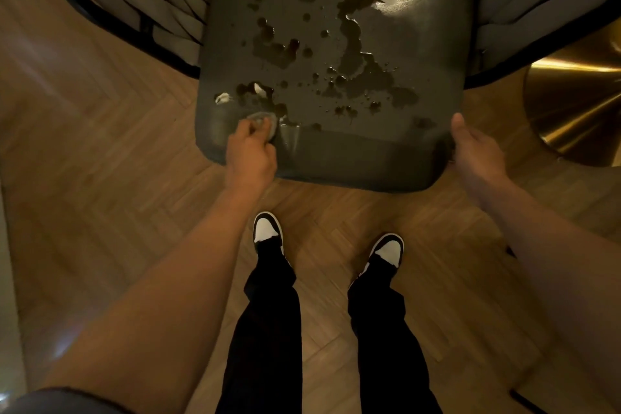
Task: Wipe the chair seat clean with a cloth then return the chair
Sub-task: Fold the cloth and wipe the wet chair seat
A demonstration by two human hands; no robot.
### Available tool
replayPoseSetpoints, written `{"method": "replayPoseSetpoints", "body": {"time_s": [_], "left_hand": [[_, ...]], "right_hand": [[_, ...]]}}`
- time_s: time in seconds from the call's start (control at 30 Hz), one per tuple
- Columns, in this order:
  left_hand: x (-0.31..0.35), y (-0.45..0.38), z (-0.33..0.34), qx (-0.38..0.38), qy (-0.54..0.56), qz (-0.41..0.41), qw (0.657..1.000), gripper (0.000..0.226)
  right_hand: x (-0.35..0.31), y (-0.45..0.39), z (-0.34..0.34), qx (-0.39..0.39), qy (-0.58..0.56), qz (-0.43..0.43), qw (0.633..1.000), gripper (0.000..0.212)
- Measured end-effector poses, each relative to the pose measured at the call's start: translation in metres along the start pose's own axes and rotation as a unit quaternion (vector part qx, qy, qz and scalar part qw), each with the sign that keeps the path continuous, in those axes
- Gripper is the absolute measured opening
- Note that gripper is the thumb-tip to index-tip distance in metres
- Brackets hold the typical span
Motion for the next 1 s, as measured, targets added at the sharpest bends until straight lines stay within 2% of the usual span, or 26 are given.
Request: {"method": "replayPoseSetpoints", "body": {"time_s": [0.2, 0.43, 0.6, 0.67, 0.77, 0.83, 0.93, 1.0], "left_hand": [[0.066, 0.014, 0.029, -0.025, 0.023, 0.015, 0.999, 0.046], [0.163, 0.03, 0.07, -0.082, 0.04, 0.095, 0.991, 0.049], [0.226, 0.036, 0.102, -0.119, 0.051, 0.108, 0.986, 0.041], [0.237, 0.035, 0.116, -0.139, 0.068, 0.096, 0.983, 0.038], [0.241, 0.034, 0.125, -0.15, 0.077, 0.095, 0.981, 0.04], [0.242, 0.032, 0.123, -0.157, 0.082, 0.111, 0.978, 0.037], [0.241, 0.03, 0.116, -0.17, 0.08, 0.133, 0.973, 0.029], [0.236, 0.026, 0.112, -0.167, 0.056, 0.149, 0.973, 0.029]], "right_hand": [[0.006, -0.004, -0.005, -0.014, -0.021, 0.011, 1.0, 0.122], [0.009, -0.005, -0.006, -0.006, -0.024, 0.01, 1.0, 0.121], [0.009, -0.004, -0.005, -0.018, -0.019, 0.021, 0.999, 0.109], [0.003, 0.003, -0.005, -0.028, -0.021, 0.018, 0.999, 0.102], [0.001, 0.006, -0.003, -0.041, -0.014, 0.011, 0.999, 0.083], [0.002, 0.003, -0.001, -0.031, -0.006, 0.01, 0.999, 0.082], [0.003, -0.003, -0.001, -0.013, 0.013, -0.011, 1.0, 0.065], [0.001, -0.005, -0.001, 0.005, 0.035, -0.028, 0.999, 0.06]]}}
Point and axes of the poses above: each hand's wrist, its own y-axis away from the middle knuckle, its own z-axis out of the palm, x = y × z, the point moved 4 cm from there along -y, towards the middle knuckle, and after that the axes turned 5 degrees about z, right-handed, at the moved point
